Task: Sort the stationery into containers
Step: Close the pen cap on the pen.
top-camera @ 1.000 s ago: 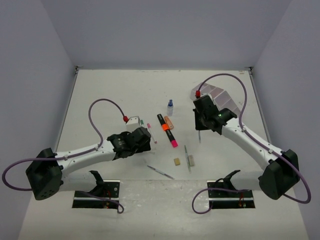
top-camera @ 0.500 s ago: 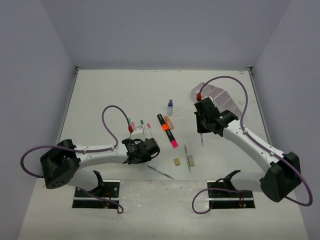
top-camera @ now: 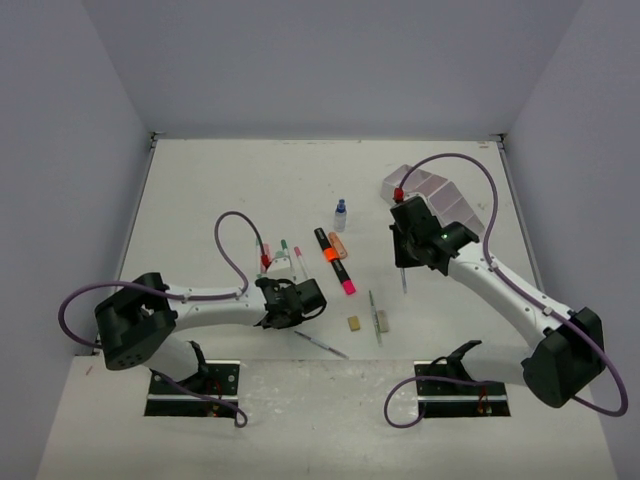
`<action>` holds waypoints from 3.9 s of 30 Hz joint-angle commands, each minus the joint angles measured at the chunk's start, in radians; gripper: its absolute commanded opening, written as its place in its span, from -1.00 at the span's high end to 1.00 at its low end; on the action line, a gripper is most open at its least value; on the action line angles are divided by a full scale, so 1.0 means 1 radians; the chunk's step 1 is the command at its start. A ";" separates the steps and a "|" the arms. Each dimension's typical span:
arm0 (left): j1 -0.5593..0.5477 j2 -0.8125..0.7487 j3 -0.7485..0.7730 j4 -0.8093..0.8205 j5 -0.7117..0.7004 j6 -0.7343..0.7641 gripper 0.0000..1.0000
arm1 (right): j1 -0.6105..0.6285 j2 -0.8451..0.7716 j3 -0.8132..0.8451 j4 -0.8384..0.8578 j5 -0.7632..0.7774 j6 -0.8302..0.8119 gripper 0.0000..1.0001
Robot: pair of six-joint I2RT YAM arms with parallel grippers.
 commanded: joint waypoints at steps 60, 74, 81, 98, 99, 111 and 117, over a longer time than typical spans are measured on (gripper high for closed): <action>0.010 -0.679 -0.207 1.297 0.132 0.833 1.00 | 0.288 -0.341 -0.284 1.009 -0.662 0.180 1.00; 0.010 -0.699 -0.223 1.294 0.107 0.839 1.00 | 0.290 -0.359 -0.278 0.975 -0.638 0.170 1.00; 0.011 -0.700 -0.211 1.300 0.080 0.850 1.00 | 0.310 -0.355 -0.272 0.964 -0.653 0.153 1.00; 0.010 -0.688 -0.217 1.306 0.111 0.829 1.00 | 0.311 -0.367 -0.263 0.934 -0.589 0.149 1.00; 0.010 -0.688 -0.216 1.306 0.114 0.828 1.00 | 0.311 -0.366 -0.261 0.932 -0.584 0.147 1.00; 0.010 -0.654 -0.230 1.294 0.167 0.794 1.00 | 0.312 -0.380 -0.217 0.932 -0.563 0.118 1.00; 0.010 -0.625 -0.218 1.242 0.212 0.803 0.67 | 0.311 -0.392 -0.188 0.914 -0.505 0.056 1.00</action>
